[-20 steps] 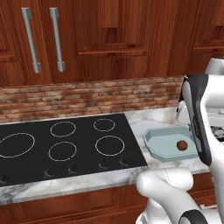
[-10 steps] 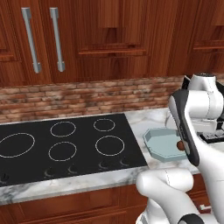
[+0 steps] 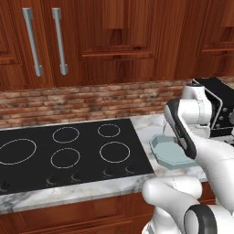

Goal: Pick the tangerine and apple from the fridge and place them inside the tupperware on the counter.

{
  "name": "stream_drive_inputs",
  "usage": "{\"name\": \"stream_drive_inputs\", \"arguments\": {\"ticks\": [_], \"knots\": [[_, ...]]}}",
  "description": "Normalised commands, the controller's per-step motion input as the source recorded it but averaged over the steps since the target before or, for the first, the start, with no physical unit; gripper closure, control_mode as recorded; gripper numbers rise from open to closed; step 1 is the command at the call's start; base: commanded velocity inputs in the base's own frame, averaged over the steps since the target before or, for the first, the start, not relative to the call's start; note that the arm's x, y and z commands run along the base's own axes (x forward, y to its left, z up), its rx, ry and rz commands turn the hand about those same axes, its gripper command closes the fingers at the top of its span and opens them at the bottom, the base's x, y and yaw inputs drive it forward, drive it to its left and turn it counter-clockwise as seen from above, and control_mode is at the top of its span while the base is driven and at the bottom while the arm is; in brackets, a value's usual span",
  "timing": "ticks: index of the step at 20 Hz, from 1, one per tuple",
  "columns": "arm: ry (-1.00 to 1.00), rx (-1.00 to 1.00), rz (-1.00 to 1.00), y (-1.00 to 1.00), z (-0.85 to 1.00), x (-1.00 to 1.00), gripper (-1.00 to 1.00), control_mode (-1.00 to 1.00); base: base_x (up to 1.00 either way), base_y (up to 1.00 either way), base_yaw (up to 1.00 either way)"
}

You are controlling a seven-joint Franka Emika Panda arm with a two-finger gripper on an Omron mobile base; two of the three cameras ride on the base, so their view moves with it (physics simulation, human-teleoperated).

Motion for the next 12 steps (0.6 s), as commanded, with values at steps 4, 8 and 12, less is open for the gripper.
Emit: {"name": "stream_drive_inputs", "arguments": {"ticks": [4, 8, 12], "knots": [[0.00, 0.00, 0.00, -0.14, -0.51, 0.54, 1.00, -1.00, 0.00, 0.00, 0.00], [0.00, 0.00, 0.00, -0.17, -0.52, 0.52, 1.00, -1.00, 0.00, 0.00, 0.00], [0.00, 0.00, 0.00, -0.16, -0.50, 0.45, 1.00, -1.00, 0.00, 0.00, 0.00]]}}
